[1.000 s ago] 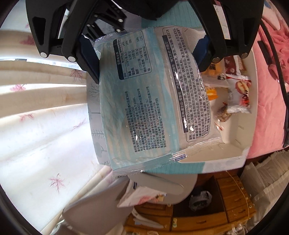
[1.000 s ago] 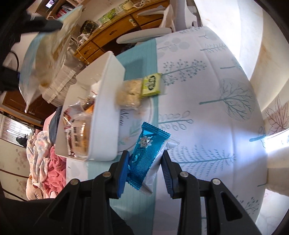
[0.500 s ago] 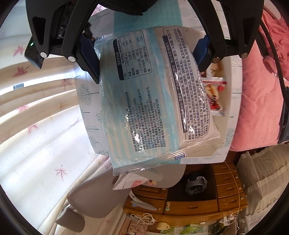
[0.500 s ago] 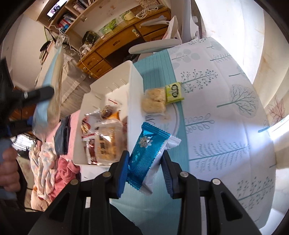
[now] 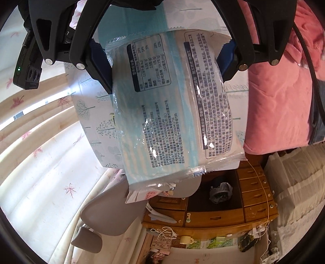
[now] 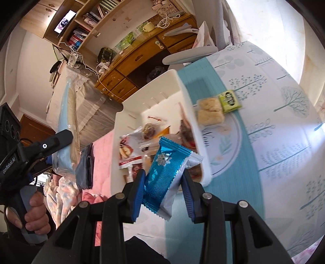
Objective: Organize snacks
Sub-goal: 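Carry the white-blue bag and blue candy into the white tray and release them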
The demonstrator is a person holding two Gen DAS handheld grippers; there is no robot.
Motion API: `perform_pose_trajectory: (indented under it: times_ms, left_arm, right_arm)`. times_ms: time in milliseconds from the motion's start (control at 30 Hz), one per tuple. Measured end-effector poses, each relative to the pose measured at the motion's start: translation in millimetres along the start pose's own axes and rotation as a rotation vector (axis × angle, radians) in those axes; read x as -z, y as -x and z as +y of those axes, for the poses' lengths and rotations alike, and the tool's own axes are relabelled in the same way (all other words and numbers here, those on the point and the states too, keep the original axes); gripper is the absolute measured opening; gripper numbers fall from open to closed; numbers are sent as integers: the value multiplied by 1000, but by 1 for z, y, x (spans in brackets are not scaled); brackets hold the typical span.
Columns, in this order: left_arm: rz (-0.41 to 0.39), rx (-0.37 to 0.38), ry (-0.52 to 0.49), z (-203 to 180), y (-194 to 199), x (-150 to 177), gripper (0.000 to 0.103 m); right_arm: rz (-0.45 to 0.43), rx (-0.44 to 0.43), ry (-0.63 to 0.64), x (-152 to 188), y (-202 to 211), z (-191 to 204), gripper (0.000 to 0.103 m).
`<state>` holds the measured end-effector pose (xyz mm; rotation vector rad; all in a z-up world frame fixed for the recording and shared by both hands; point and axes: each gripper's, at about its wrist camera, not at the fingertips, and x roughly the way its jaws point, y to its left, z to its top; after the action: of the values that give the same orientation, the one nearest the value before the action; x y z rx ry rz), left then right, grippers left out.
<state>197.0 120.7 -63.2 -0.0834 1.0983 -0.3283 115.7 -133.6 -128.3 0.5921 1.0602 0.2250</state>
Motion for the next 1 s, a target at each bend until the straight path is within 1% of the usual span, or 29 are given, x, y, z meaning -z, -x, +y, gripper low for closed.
perform_pose_trajectory:
  times_ms: [167, 367, 500, 533, 600, 633, 667, 700, 867, 1000]
  left_arm:
    - [-8, 1, -35, 16, 0, -2, 88]
    - [-71, 23, -78, 22, 4, -8, 88]
    - [-57, 22, -65, 26, 1, -10, 89]
    - [-47, 26, -56, 29, 0, -10, 89]
    - [-36, 28, -46, 31, -1, -8, 91]
    - [-33, 26, -43, 32, -2, -7, 91]
    - [-29, 25, -38, 32, -3, -6, 91]
    - [-24, 24, -31, 33, -4, -6, 92]
    - [-4, 18, 9, 32, -3, -2, 92]
    - [13, -3, 5, 22, 2, 4, 92]
  right_arm:
    - [-18, -10, -23, 15, -12, 15, 36]
    - [-24, -12, -45, 31, -24, 26, 36]
    - [-11, 0, -36, 33, -32, 33, 39]
    - [2, 0, -33, 33, -34, 34, 41]
    - [8, 0, -28, 32, -36, 36, 55]
    - [8, 1, -22, 31, -36, 37, 60]
    - [10, 3, -15, 31, -36, 38, 69]
    - [13, 5, -8, 31, -36, 39, 73]
    - [25, -6, 19, 29, -31, 42, 74]
    - [9, -16, 51, 23, -24, 43, 74]
